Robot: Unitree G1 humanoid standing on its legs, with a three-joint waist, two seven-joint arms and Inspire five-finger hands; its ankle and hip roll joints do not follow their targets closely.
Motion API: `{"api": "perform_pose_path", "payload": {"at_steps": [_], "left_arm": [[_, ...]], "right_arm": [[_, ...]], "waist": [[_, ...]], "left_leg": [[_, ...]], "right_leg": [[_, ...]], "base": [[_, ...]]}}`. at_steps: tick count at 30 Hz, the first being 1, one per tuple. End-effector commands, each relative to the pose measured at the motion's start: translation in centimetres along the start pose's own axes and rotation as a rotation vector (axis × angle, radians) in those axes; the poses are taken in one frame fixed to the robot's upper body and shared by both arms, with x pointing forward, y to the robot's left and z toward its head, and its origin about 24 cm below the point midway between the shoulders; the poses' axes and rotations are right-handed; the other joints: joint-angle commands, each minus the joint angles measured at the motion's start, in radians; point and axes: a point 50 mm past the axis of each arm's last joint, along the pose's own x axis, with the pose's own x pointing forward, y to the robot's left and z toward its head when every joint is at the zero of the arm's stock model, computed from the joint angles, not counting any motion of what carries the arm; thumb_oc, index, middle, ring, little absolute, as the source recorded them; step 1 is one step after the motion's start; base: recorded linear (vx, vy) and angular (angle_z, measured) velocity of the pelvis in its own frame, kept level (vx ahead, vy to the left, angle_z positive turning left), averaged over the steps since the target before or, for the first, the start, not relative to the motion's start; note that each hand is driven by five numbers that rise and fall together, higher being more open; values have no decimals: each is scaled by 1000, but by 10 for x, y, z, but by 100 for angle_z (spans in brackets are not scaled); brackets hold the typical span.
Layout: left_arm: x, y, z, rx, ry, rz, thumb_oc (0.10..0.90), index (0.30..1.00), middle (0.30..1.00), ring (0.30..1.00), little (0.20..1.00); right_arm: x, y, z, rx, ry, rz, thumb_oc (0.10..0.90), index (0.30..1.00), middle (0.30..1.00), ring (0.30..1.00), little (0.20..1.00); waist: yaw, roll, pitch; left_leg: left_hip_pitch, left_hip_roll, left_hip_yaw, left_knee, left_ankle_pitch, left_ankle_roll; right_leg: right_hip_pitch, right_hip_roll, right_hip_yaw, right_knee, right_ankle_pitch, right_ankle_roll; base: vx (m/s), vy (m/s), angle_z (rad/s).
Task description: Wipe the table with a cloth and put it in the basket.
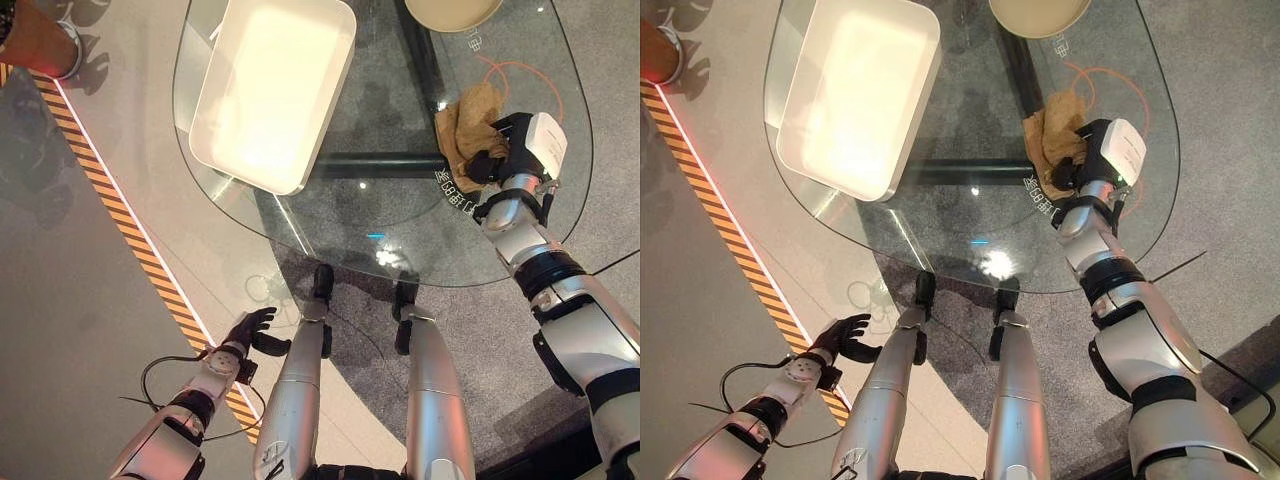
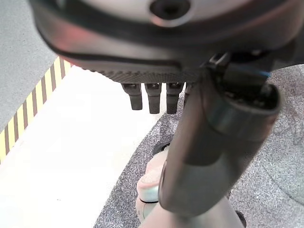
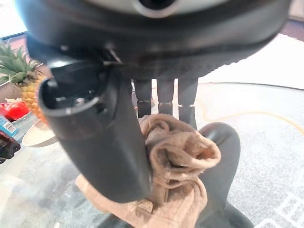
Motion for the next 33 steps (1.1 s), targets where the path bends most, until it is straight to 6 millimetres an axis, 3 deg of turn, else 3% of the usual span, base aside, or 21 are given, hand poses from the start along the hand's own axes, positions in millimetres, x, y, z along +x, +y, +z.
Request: {"api": "perform_pose_path", "payload": {"at_steps": [1,19,33], "left_arm": [[-2,-9,-11,5,28,-8,800,900,900,900,900],[1,-18,-3,7,18,-13,800,900,900,900,900],[1,-18,-2,7,17,-11,800,900,900,900,900]], "right_arm": [[-12,25,39,-43,-196,162,100,300,300,300,200],[-62,75,76,-47,-465,433,100,300,300,300,200],[-83,87,85,-100,-584,552,100,300,300,300,200]], "waist": [[29,28,-21],[23,25,-21],[16,25,-21]], "left_leg": [[16,-66,93,48,-64,63],[15,-71,94,37,-50,57],[16,-71,96,37,-45,54]], "right_leg": [[47,47,-65,-31,-15,-28],[43,42,-67,-42,-5,-27],[40,40,-64,-42,-2,-27]], "base": [[0,0,0],[0,0,0],[0,0,0]]}}
